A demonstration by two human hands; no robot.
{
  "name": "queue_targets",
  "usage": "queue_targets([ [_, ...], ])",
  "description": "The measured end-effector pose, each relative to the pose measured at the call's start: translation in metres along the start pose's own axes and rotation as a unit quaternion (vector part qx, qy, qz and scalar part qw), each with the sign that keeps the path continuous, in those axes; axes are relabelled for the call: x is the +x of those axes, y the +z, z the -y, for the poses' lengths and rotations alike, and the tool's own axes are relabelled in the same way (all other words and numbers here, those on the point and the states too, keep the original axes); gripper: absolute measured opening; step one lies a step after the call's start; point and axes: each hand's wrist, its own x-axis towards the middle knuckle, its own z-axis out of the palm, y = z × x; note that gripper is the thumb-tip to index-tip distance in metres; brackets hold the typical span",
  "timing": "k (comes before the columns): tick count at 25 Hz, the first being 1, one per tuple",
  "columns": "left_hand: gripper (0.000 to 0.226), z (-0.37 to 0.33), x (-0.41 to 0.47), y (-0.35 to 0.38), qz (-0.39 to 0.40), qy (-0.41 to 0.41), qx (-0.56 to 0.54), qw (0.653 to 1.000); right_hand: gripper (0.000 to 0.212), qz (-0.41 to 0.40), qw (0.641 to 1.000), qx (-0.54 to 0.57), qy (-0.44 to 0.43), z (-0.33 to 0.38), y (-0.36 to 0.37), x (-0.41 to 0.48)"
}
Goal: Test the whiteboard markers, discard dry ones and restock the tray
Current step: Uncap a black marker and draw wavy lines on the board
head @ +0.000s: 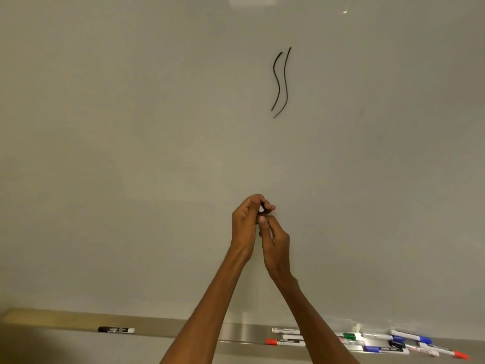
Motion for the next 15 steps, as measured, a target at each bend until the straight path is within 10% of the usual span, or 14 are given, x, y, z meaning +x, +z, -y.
queue_targets([
  [9, 0.018, -0.087, 0.042, 0.018, -0.064, 0.182, 0.002, 0.981, 0.043, -0.035, 0.993, 0.110, -0.024, 0.056, -0.033, 0.053],
  [15, 0.034, -0.126, 0.083, 0.027, -0.097, 0.312, 0.111, 0.939, 0.020, -0.083, 0.979, 0.163, -0.089, 0.099, -0.055, 0.088],
])
